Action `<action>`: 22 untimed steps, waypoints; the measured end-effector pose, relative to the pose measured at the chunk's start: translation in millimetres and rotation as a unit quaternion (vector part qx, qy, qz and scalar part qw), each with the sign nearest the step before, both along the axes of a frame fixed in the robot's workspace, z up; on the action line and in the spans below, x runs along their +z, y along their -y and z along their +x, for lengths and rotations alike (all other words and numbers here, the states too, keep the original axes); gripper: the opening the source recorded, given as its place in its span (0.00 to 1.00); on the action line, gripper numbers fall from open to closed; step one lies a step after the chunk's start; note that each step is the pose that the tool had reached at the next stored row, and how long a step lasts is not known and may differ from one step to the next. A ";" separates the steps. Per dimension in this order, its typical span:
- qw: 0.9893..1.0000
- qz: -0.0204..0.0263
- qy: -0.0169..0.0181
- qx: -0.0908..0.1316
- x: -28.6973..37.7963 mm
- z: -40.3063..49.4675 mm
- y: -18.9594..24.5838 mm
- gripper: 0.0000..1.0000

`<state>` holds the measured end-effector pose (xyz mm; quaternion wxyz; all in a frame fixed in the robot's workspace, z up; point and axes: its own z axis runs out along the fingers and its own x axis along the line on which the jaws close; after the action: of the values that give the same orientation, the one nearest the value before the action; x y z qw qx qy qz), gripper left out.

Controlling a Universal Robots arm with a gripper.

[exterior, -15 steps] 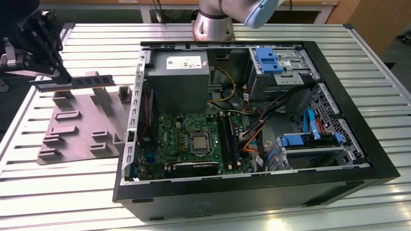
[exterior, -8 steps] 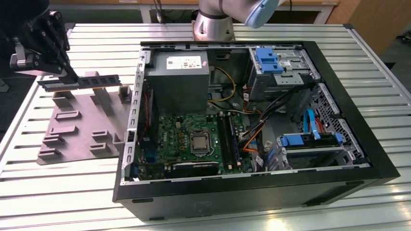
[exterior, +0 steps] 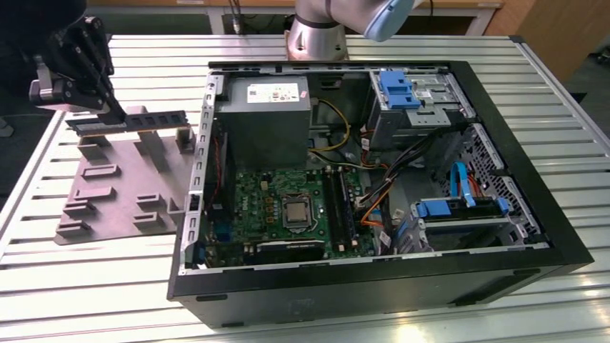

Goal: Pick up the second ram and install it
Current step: 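Pick up the second ram and move it above second insertion slot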

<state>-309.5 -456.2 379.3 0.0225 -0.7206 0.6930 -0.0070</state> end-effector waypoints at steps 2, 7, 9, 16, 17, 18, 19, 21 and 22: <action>1.000 0.000 0.000 0.000 0.0 2.9 0.0 0.12; 1.000 0.000 0.000 0.000 0.0 11.2 0.0 0.12; 1.000 0.000 0.000 0.000 0.0 14.4 0.0 0.12; 1.000 0.000 0.000 0.000 0.0 26.0 0.0 0.12; 1.000 0.000 0.000 0.000 0.0 27.8 0.0 0.12; 1.000 0.000 0.000 0.000 0.0 29.8 0.0 0.12; 1.000 0.000 0.000 0.000 0.0 31.6 0.0 0.12; 1.000 0.000 0.000 0.000 0.0 35.0 0.0 0.12; 1.000 0.000 0.000 0.000 0.0 36.7 0.0 0.12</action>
<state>-272.7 -456.1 379.3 0.0225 -0.7206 0.6930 -0.0070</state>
